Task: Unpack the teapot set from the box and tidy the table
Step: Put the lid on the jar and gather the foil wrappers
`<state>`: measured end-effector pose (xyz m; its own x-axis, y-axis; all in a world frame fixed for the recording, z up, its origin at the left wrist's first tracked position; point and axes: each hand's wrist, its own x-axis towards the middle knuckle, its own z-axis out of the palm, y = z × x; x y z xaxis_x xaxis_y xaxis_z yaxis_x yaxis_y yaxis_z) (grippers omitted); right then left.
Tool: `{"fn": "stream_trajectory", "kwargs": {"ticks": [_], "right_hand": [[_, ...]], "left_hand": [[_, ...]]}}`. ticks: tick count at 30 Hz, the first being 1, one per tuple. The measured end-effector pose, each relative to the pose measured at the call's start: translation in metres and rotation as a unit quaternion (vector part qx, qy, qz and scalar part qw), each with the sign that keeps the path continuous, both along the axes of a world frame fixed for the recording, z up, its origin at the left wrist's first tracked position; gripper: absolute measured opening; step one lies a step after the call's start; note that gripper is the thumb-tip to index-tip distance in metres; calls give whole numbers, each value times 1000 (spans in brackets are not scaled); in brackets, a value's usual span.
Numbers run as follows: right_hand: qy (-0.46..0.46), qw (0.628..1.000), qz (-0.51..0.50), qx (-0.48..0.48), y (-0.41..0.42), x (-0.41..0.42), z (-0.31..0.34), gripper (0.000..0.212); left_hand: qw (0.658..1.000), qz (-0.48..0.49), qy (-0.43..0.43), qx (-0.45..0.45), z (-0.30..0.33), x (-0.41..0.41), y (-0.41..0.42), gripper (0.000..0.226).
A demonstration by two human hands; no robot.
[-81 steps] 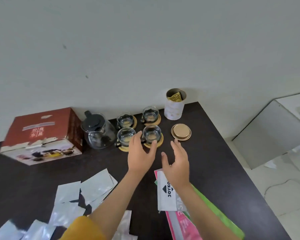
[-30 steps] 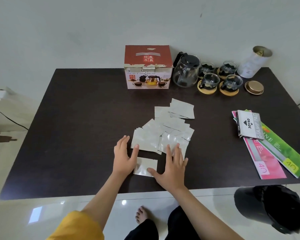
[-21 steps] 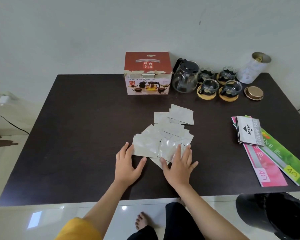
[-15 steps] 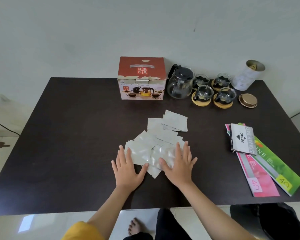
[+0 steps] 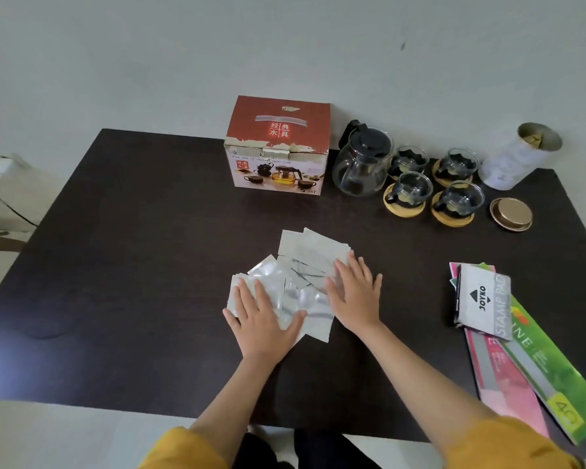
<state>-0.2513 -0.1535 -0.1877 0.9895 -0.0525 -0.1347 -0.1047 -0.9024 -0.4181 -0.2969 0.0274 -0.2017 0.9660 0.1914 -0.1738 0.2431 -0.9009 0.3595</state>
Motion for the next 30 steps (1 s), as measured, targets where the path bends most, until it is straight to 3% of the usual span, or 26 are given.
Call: {"fn": "stream_trajectory", "kwargs": {"ticks": [3,7,16,22,26,30], "right_hand": [[-51,995,48,73,12,-24,-2,67],[-133,983,11,129,12,-16,0,61],[68,991,88,70,34,79,13,62],[42,974,152,163,36,32,13,52],[-62,983,35,171,14,5,11,52],[-76,976,-156,129,-11,-40,1,63]], "left_hand": [[999,-6,-28,-45,1,2,-6,111],[984,-2,-116,-137,5,-5,4,104],[975,99,-74,-184,17,5,14,103],[937,70,-65,-337,27,6,0,75],[920,100,-99,-366,37,3,1,67],[943,74,-85,-312,33,2,12,67]]}}
